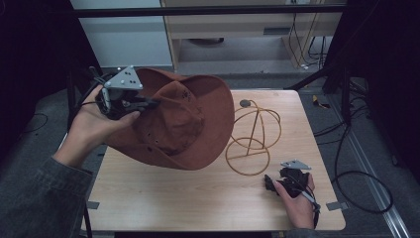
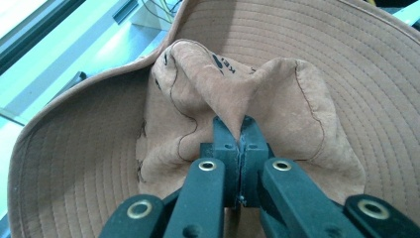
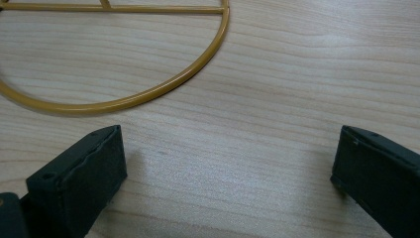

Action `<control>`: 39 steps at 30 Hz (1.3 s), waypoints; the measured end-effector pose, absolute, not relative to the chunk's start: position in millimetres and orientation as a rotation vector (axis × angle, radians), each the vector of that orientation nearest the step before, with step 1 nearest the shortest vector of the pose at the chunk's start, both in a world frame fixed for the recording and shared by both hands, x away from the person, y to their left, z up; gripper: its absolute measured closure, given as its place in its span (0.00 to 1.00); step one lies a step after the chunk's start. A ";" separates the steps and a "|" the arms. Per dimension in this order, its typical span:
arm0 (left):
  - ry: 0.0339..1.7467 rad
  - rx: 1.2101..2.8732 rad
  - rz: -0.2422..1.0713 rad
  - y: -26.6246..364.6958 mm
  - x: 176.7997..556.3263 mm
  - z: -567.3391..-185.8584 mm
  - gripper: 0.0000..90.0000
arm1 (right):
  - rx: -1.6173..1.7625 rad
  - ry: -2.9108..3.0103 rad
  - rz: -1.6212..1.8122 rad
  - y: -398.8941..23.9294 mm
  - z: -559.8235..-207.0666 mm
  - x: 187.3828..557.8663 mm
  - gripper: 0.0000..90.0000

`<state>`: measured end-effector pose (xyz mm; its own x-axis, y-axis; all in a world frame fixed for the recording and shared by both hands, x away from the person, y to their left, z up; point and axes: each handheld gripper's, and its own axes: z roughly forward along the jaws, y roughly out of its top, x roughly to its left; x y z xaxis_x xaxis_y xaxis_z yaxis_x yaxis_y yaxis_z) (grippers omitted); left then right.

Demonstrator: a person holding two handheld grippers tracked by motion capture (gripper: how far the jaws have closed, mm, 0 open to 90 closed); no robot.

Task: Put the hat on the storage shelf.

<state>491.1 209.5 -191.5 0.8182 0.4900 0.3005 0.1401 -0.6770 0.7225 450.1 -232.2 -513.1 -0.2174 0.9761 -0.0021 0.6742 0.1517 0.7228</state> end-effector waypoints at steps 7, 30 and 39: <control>0.441 2.275 0.625 195.1 494.7 -186.3 0.99 | 1.567 1.960 0.837 -232.5 -513.1 449.9 0.00; 0.383 2.295 0.623 155.7 505.1 -175.2 0.99 | 1.561 1.964 0.836 -232.9 -513.3 449.9 0.00; 0.357 2.333 0.620 135.7 510.8 -170.7 0.99 | 1.563 1.964 0.839 -232.8 -513.2 449.8 0.00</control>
<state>510.8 135.7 -170.7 0.8483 0.4110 0.3339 0.0830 -0.7260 0.6827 449.8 -232.8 -513.2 -0.2242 0.9745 -0.0007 0.6729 0.1553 0.7232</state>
